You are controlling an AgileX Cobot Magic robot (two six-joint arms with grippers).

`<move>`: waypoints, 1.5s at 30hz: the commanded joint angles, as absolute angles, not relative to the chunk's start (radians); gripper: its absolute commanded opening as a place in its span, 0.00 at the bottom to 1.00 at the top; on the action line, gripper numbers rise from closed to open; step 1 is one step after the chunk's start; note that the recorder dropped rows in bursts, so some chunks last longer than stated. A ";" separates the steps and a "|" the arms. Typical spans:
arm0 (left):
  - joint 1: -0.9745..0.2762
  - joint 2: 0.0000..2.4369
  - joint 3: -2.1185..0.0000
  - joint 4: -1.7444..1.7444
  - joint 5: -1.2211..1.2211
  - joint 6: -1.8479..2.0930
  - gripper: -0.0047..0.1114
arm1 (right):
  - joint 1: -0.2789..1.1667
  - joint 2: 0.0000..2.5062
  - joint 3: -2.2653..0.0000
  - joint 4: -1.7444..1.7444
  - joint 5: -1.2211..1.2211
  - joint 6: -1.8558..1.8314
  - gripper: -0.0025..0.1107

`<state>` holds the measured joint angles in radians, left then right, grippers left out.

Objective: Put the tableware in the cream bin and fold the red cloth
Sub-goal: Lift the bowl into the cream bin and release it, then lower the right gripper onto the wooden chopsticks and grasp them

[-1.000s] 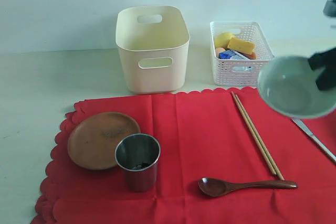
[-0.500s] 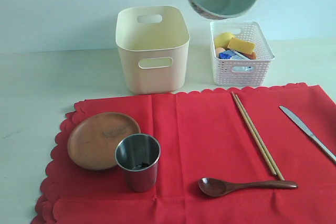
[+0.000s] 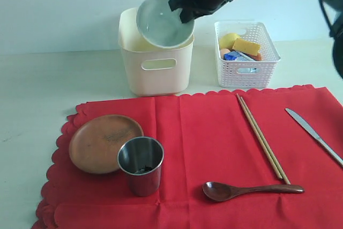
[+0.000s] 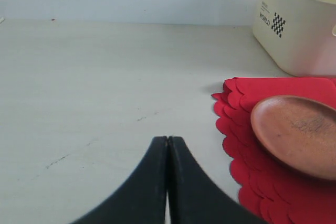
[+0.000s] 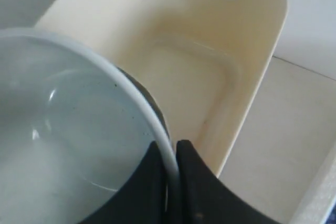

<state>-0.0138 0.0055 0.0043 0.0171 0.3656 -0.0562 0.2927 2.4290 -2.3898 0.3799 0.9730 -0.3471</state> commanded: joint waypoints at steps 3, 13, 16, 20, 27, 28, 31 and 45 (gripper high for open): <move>-0.020 0.000 0.000 0.015 0.351 -0.059 0.04 | 0.291 2.523 -2.461 0.371 0.969 -0.362 0.28; -0.020 0.000 0.000 0.015 0.351 -0.059 0.04 | 0.291 2.475 -2.461 0.415 0.972 -0.392 0.70; -0.020 0.000 0.000 0.015 0.351 -0.059 0.04 | 0.289 2.419 -2.461 0.394 1.020 -0.392 0.70; -0.020 0.000 0.000 0.015 0.351 -0.059 0.04 | 0.280 2.339 -2.461 0.375 1.107 -0.392 0.70; -0.020 0.000 0.000 0.015 0.351 -0.059 0.04 | 0.259 2.246 -2.456 0.212 1.221 -0.304 0.65; -0.020 0.000 0.000 0.015 0.351 -0.059 0.04 | 0.248 2.239 -2.449 0.209 1.221 -0.300 0.64; -0.020 0.000 0.000 0.015 0.351 -0.059 0.04 | 0.215 2.204 -2.391 0.214 1.221 -0.251 0.63; -0.020 0.000 0.000 0.015 0.351 -0.059 0.04 | 0.161 1.911 -1.731 0.229 1.115 -0.355 0.63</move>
